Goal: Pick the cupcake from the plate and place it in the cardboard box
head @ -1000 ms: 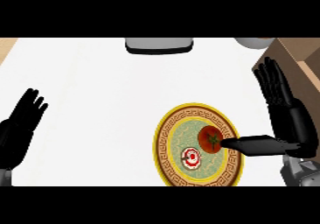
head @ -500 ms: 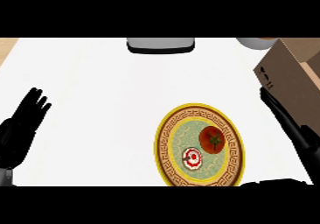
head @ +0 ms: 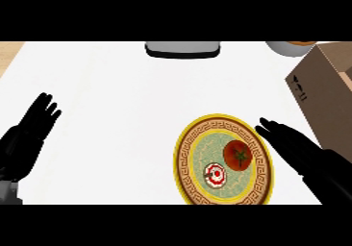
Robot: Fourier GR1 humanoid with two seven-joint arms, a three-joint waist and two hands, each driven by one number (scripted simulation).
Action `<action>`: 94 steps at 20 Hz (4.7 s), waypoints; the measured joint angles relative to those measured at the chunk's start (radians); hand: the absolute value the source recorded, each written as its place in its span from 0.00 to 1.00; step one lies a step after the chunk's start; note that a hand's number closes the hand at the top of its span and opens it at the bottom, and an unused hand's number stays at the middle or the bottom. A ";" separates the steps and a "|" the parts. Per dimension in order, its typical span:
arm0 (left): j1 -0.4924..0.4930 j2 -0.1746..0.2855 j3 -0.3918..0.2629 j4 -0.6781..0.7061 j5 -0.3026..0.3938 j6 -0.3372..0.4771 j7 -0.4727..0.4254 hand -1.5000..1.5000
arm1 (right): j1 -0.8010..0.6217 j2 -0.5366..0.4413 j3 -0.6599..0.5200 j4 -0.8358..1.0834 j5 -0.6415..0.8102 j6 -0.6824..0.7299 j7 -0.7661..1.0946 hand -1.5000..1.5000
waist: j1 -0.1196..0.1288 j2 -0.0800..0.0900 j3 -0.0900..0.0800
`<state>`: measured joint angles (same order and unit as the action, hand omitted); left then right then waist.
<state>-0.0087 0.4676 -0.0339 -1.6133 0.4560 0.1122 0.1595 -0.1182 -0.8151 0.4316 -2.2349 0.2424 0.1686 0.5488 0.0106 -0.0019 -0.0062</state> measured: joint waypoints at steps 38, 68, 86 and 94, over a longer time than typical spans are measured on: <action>0.000 -0.104 0.095 -0.019 -0.106 -0.078 0.058 0.50 | -0.236 0.461 0.201 0.238 0.126 0.297 0.396 0.00 | -0.008 0.001 0.006; -0.006 -0.192 0.140 -0.021 -0.188 -0.122 0.074 0.50 | -0.164 0.619 0.180 0.458 0.368 0.440 0.309 0.00 | -0.009 0.002 0.006; -0.022 -0.219 0.201 -0.018 -0.220 -0.177 0.102 0.50 | -0.124 0.686 0.143 0.527 0.568 0.423 0.121 1.00 | -0.008 0.000 0.006; -0.033 -0.214 0.226 -0.030 -0.202 -0.202 0.119 0.50 | -0.158 0.681 0.002 0.629 0.615 0.351 0.082 1.00 | -0.003 0.002 0.005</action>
<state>-0.0414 0.2538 0.1926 -1.6430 0.2538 -0.0901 0.2788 -0.2765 -0.1339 0.4340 -1.6063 0.8578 0.5195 0.6304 0.0081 -0.0001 -0.0012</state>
